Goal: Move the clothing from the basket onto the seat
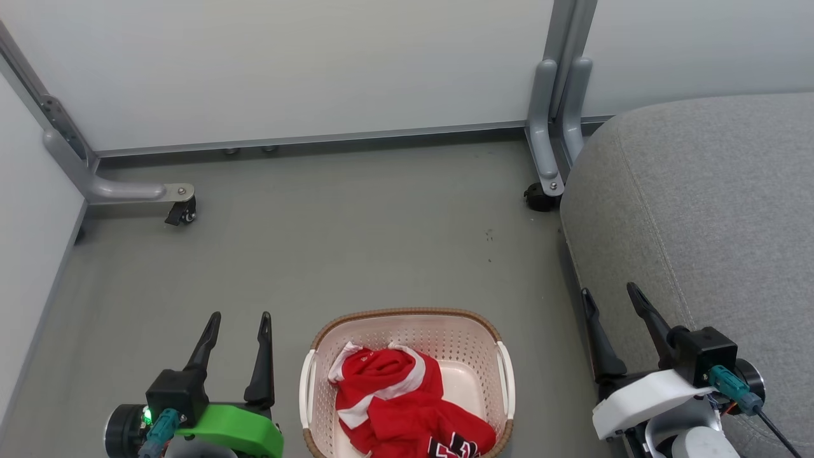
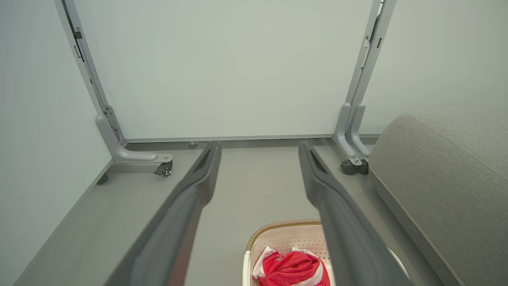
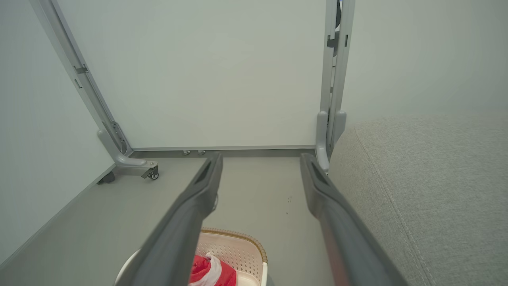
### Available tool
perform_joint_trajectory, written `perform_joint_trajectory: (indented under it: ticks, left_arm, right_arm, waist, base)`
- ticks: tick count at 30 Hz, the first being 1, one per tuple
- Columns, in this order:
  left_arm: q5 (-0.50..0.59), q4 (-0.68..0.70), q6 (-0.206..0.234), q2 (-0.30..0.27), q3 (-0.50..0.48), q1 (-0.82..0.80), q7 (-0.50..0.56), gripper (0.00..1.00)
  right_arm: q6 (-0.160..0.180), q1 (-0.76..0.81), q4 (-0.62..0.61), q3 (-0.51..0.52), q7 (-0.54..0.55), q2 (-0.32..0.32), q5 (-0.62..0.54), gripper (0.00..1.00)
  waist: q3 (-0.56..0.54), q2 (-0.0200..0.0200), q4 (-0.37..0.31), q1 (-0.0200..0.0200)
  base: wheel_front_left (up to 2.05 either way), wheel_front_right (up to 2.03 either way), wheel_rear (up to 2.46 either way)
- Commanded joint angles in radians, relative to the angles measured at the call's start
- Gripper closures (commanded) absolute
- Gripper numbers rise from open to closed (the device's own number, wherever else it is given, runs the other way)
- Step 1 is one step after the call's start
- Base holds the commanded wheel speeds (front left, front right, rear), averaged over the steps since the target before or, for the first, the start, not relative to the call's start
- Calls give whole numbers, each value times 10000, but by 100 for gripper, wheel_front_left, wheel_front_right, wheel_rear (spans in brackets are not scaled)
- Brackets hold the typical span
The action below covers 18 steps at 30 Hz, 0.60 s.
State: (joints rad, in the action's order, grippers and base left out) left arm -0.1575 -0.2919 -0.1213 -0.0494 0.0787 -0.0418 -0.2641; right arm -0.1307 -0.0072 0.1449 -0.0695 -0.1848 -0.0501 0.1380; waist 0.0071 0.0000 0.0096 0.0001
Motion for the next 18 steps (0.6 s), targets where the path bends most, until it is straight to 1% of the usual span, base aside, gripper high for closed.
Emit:
perform_joint_trajectory:
  ticks: [1, 5, 9, 15, 18]
  left_arm:
    - [21, 1, 59, -20, -21, -103, -7, 0]
    - [33, 44, 97, -19, -16, -159, -7, 0]
    - [26, 14, 123, -18, 187, -360, -7, 0]
    - [152, -344, 177, -19, 913, -1033, -5, 0]
    - [242, -639, 235, -22, 1411, -1588, -5, 0]
  right_arm:
    - [-1, 16, 19, 21, 23, -11, 58, 0]
    - [-1, -40, -21, 23, 7, -10, 73, 0]
    - [-1, -163, -138, 54, 21, -14, 58, 0]
    - [-1, -486, -391, 75, 67, -12, -54, 0]
    - [-1, -732, -584, 88, 93, -14, -97, 0]
  waist:
    - [11, 0, -6, -1]
    - [84, 0, -23, -1]
    - [308, 0, -31, -1]
    - [983, 0, -84, -1]
    - [1567, 0, -134, -1]
  base:
    - [0, 0, 0]
    - [0, 0, 0]
    - [0, 0, 0]
    - [0, 0, 0]
    - [0, 0, 0]
